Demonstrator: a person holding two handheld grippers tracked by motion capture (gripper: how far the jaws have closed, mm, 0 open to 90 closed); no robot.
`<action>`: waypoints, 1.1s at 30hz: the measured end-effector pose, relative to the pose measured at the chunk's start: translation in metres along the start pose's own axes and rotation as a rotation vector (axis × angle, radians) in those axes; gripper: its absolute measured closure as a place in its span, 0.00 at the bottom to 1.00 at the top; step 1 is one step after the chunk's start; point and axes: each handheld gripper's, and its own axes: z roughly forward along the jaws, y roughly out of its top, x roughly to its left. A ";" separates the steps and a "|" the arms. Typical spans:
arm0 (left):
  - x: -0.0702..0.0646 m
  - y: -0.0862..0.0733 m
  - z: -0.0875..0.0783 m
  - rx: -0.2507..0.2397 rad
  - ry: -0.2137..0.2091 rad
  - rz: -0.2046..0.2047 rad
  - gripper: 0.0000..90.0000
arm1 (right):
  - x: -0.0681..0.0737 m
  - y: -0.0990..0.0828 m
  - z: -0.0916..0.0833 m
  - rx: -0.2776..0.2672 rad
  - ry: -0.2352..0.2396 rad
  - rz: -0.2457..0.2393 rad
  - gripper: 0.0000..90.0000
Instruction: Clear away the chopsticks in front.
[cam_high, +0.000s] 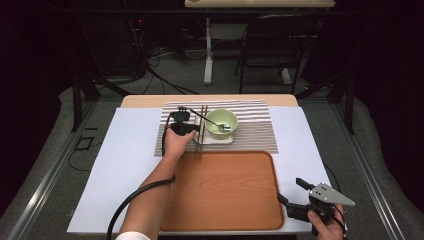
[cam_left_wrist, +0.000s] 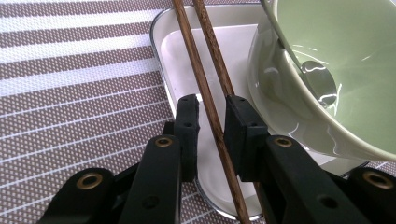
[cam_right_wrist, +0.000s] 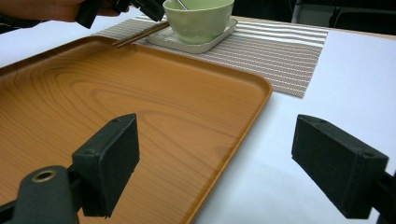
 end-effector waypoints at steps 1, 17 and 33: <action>0.000 0.000 0.000 0.000 0.000 0.000 0.84 | 0.000 0.000 0.000 0.000 0.000 0.000 0.16; -0.002 0.009 0.011 0.018 0.015 -0.057 0.87 | 0.000 0.000 0.000 0.001 -0.001 0.003 0.16; 0.003 0.006 0.020 0.039 -0.005 -0.181 0.94 | -0.001 0.000 0.001 -0.002 0.004 0.007 0.16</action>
